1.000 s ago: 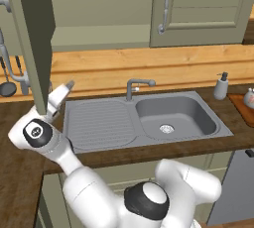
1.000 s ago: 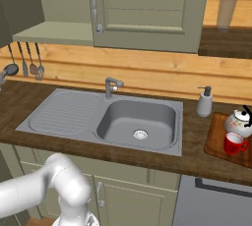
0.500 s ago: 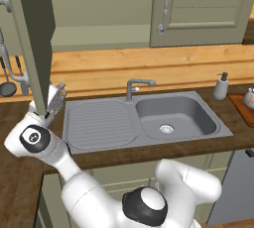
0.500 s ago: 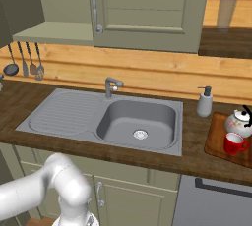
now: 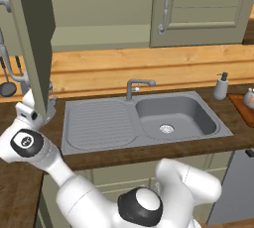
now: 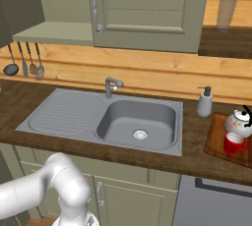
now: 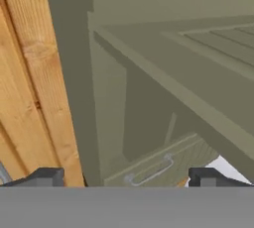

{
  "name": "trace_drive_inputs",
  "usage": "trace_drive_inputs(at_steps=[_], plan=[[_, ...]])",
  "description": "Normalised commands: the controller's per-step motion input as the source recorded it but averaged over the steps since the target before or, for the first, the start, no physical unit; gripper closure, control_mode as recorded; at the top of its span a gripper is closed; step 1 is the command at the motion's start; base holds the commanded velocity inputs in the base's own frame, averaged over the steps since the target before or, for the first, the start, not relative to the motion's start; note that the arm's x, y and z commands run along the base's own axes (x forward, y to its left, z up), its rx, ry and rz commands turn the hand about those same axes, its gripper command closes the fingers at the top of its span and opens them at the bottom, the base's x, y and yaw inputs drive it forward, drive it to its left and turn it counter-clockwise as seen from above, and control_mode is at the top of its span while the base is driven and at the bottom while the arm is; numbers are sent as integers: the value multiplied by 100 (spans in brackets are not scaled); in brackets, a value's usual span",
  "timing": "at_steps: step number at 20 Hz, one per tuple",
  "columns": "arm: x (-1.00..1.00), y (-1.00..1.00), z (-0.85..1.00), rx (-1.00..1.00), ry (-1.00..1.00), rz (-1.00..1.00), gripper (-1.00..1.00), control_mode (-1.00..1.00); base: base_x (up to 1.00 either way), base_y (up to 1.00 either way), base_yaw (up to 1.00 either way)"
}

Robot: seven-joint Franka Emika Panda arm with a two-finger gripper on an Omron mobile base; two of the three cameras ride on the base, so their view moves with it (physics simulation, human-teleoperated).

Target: Pick the kettle from the counter and place it on the tray. Then pick the mug from the cabinet and place it on the tray. Then close the cabinet doors.

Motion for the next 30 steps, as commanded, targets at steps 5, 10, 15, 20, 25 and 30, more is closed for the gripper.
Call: trace_drive_inputs(at_steps=[5, 10, 15, 20, 25, 30], plan=[[-9, 23, 20, 0, 0, -7, -100, -100, 0, 0, 0], [-11, 20, 36, -1, -1, -5, -100, -100, 0, 0, 0], [-17, 9, 44, -1, -6, -7, -100, -100, 0, 0, 0], [-20, 1, 6, 0, -2, -3, -100, -100, 0, 0, 0], [-2, 14, -8, 0, 0, 0, -100, -100, 0, 0, 0], [0, 33, 14, 0, 0, 0, -100, -100, 0, 0, 0]])
